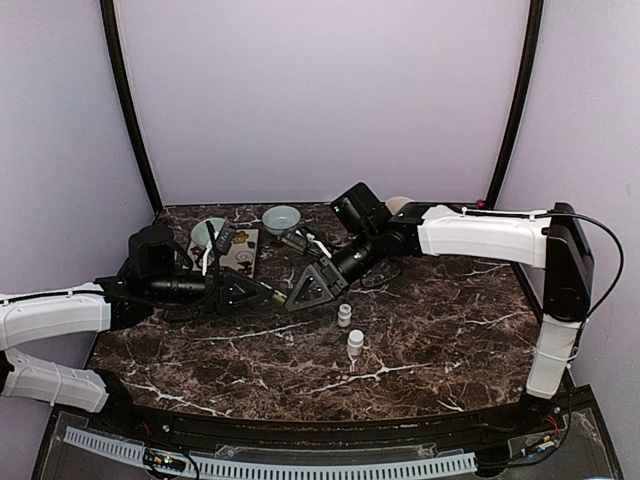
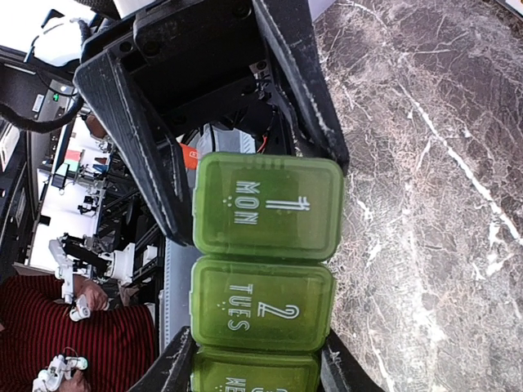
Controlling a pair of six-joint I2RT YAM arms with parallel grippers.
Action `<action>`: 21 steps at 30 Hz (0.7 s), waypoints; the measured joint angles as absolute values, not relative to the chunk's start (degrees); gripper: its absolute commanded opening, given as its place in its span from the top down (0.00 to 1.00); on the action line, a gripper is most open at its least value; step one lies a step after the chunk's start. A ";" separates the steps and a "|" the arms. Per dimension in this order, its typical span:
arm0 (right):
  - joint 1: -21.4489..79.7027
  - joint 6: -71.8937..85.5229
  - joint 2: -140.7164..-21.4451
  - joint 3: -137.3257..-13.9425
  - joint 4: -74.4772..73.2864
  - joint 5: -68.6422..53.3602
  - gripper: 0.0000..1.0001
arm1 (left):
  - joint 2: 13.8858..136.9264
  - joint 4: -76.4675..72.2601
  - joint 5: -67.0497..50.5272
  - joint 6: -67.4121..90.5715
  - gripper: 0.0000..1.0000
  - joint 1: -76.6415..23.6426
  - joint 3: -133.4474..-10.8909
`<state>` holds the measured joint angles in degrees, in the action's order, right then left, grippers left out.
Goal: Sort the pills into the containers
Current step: Open the lid of the pill container.
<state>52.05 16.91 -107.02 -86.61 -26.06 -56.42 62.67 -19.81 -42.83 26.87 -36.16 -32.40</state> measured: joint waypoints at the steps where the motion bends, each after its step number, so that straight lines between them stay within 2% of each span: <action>1: 51.99 17.06 -106.96 -86.30 -25.71 -56.84 0.60 | 62.67 -19.88 -42.92 26.89 0.43 -36.14 -32.40; 21: 51.68 17.10 -106.89 -85.80 -24.49 -61.32 0.64 | 63.83 -21.82 -46.46 27.70 0.48 -35.83 -32.40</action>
